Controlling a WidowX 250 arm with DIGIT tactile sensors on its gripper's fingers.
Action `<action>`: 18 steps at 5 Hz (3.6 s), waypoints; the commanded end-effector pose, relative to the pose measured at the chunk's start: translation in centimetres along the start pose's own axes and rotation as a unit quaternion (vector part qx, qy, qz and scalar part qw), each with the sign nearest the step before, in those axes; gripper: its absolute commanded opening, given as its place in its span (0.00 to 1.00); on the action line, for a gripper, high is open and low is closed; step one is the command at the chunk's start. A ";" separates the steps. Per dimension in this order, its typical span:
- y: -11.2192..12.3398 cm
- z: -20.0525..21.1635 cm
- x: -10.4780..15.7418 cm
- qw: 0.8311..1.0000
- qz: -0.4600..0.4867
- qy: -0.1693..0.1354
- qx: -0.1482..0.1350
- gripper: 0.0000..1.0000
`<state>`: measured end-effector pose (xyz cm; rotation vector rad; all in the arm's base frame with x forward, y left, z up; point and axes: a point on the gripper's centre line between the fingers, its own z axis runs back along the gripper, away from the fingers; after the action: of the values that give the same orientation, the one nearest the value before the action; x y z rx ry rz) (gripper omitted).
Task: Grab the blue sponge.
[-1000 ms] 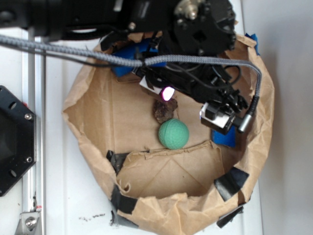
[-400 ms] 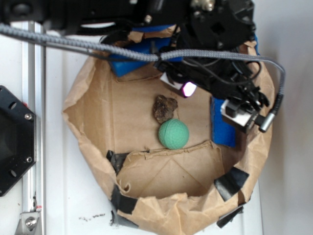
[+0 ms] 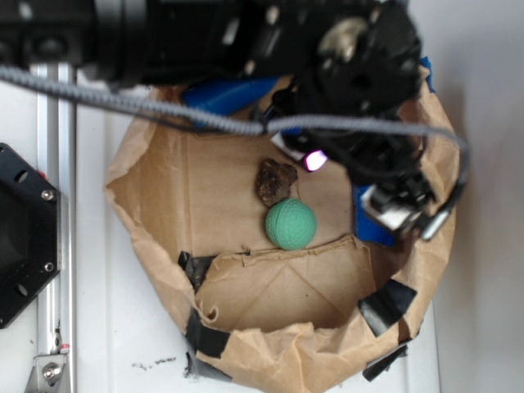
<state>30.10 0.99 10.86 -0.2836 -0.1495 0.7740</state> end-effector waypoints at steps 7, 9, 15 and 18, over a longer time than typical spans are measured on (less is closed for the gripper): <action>-1.5 -1.1 1.2 0.999 -0.047 -0.001 0.014 1.00; -0.8 -2.9 0.9 0.994 -0.103 -0.024 0.023 1.00; -1.0 -4.4 2.1 0.995 -0.087 -0.018 0.046 1.00; -2.8 -4.4 0.9 0.997 -0.036 -0.067 -0.006 1.00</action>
<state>32.76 -0.59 5.20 -0.2104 -0.2205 0.7372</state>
